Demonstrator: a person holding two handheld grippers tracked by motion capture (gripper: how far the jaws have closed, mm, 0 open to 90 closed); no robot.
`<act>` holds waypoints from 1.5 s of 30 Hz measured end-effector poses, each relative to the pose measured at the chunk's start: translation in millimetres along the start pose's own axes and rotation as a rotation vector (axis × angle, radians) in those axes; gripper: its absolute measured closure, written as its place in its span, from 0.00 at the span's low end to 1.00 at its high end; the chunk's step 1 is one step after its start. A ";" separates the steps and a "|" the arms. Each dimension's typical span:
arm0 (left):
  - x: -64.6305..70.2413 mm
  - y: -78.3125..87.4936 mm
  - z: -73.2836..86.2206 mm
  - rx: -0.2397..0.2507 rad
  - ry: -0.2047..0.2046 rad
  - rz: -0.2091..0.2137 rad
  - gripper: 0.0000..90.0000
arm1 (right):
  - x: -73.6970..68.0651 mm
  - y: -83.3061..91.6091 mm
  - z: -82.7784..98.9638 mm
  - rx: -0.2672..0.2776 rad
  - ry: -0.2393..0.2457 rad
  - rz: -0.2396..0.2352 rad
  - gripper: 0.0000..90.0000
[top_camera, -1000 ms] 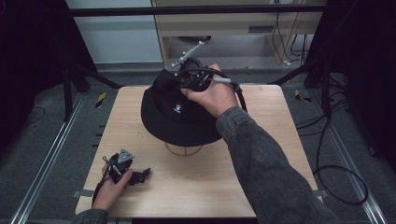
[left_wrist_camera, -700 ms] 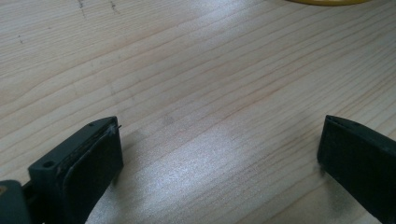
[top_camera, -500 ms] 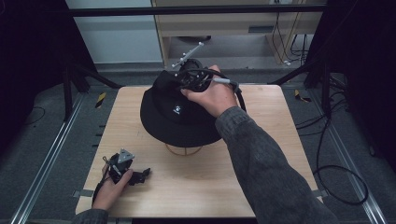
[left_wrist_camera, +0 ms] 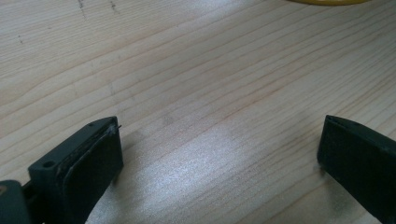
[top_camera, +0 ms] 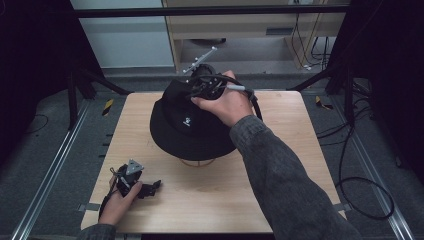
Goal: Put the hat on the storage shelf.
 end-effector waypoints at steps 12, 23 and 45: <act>0.0 0.0 0.0 0.000 0.000 0.000 0.00 | -1.9 4.6 0.7 0.012 -0.015 -0.003 0.68; 0.0 0.0 0.0 0.001 0.000 0.001 0.00 | -2.1 11.1 4.3 0.015 -0.011 -0.002 0.66; 0.0 0.0 0.0 0.001 0.000 0.001 0.00 | -3.6 34.1 8.3 0.080 -0.025 -0.030 0.64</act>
Point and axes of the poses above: each handheld gripper's, and its own axes: y roughly backward along the jaws, z roughly out of its underside, x roughly to its right, the point moved 4 cm from there along -y, roughly forward along the jaws, and after that the axes turned 11 degrees about -y, right-handed, at the moved point
